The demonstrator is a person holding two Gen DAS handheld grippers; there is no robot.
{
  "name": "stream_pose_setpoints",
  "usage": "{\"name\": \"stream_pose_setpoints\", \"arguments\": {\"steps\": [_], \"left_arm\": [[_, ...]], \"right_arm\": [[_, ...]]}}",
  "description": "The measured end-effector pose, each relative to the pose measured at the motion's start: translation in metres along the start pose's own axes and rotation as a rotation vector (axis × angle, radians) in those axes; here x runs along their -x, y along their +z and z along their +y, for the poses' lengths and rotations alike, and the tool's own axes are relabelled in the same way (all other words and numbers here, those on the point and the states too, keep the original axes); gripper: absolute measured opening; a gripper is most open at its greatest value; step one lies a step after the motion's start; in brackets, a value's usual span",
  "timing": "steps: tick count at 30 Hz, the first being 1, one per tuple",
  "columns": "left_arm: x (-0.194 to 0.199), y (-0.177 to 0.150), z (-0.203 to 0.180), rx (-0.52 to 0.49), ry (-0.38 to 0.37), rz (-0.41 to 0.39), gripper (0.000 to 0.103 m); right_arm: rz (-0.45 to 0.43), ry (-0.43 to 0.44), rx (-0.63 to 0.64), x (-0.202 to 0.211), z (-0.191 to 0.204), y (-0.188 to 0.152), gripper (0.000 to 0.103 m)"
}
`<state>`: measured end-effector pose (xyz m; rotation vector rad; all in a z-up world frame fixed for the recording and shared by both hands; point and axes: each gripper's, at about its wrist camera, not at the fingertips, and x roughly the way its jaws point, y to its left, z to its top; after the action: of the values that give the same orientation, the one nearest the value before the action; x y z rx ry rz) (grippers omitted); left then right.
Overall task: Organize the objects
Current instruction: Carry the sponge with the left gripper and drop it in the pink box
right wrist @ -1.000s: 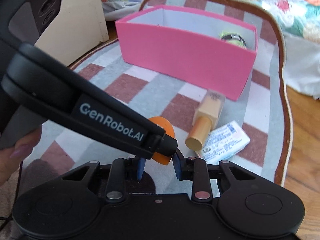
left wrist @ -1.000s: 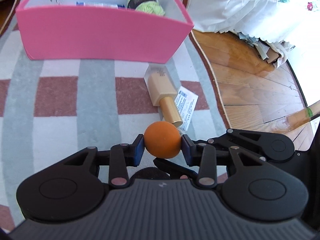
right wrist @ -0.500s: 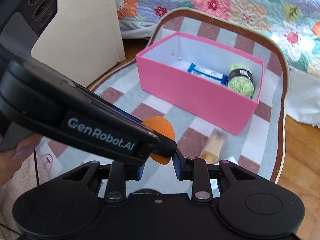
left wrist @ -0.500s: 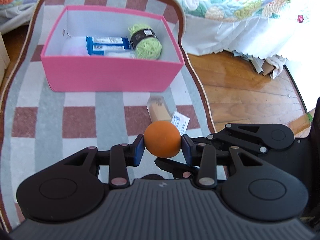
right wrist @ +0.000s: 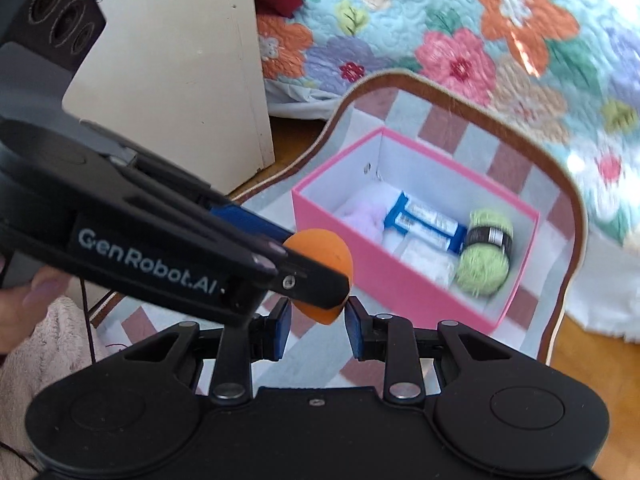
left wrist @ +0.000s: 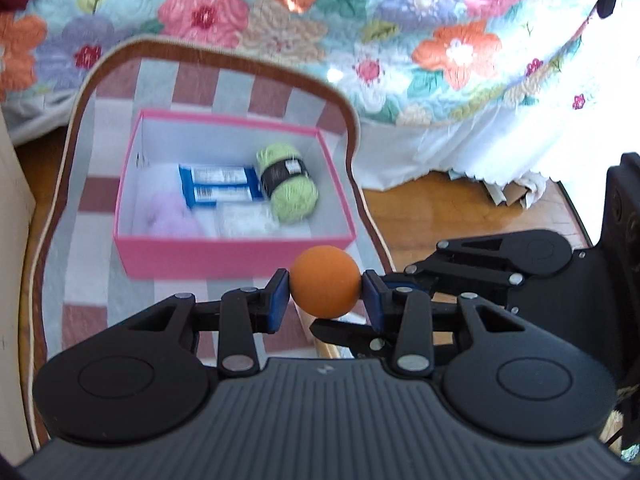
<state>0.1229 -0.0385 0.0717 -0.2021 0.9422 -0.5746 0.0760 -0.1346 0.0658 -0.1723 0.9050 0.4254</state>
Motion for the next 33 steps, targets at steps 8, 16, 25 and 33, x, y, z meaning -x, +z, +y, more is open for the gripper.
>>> {"name": "stream_pose_setpoints", "arguments": {"steps": [8,16,25,33], "left_arm": [[-0.048,0.048,0.043,0.100,0.056,-0.015,0.039],[-0.125,0.059,0.112,0.274,0.083,0.032,0.038],[-0.171,0.049,0.140,0.346,0.128,0.007,0.046],[-0.152,0.050,0.128,0.331,0.151,0.016,0.060]], "right_arm": [[0.011,0.000,-0.059,-0.043,-0.040,0.053,0.034],[0.060,0.061,-0.221,-0.141,-0.080,0.068,0.034],[0.111,-0.016,-0.223,-0.206,-0.087,0.062,0.034],[0.084,-0.009,-0.331,-0.194,-0.112,0.055,0.035]]}}
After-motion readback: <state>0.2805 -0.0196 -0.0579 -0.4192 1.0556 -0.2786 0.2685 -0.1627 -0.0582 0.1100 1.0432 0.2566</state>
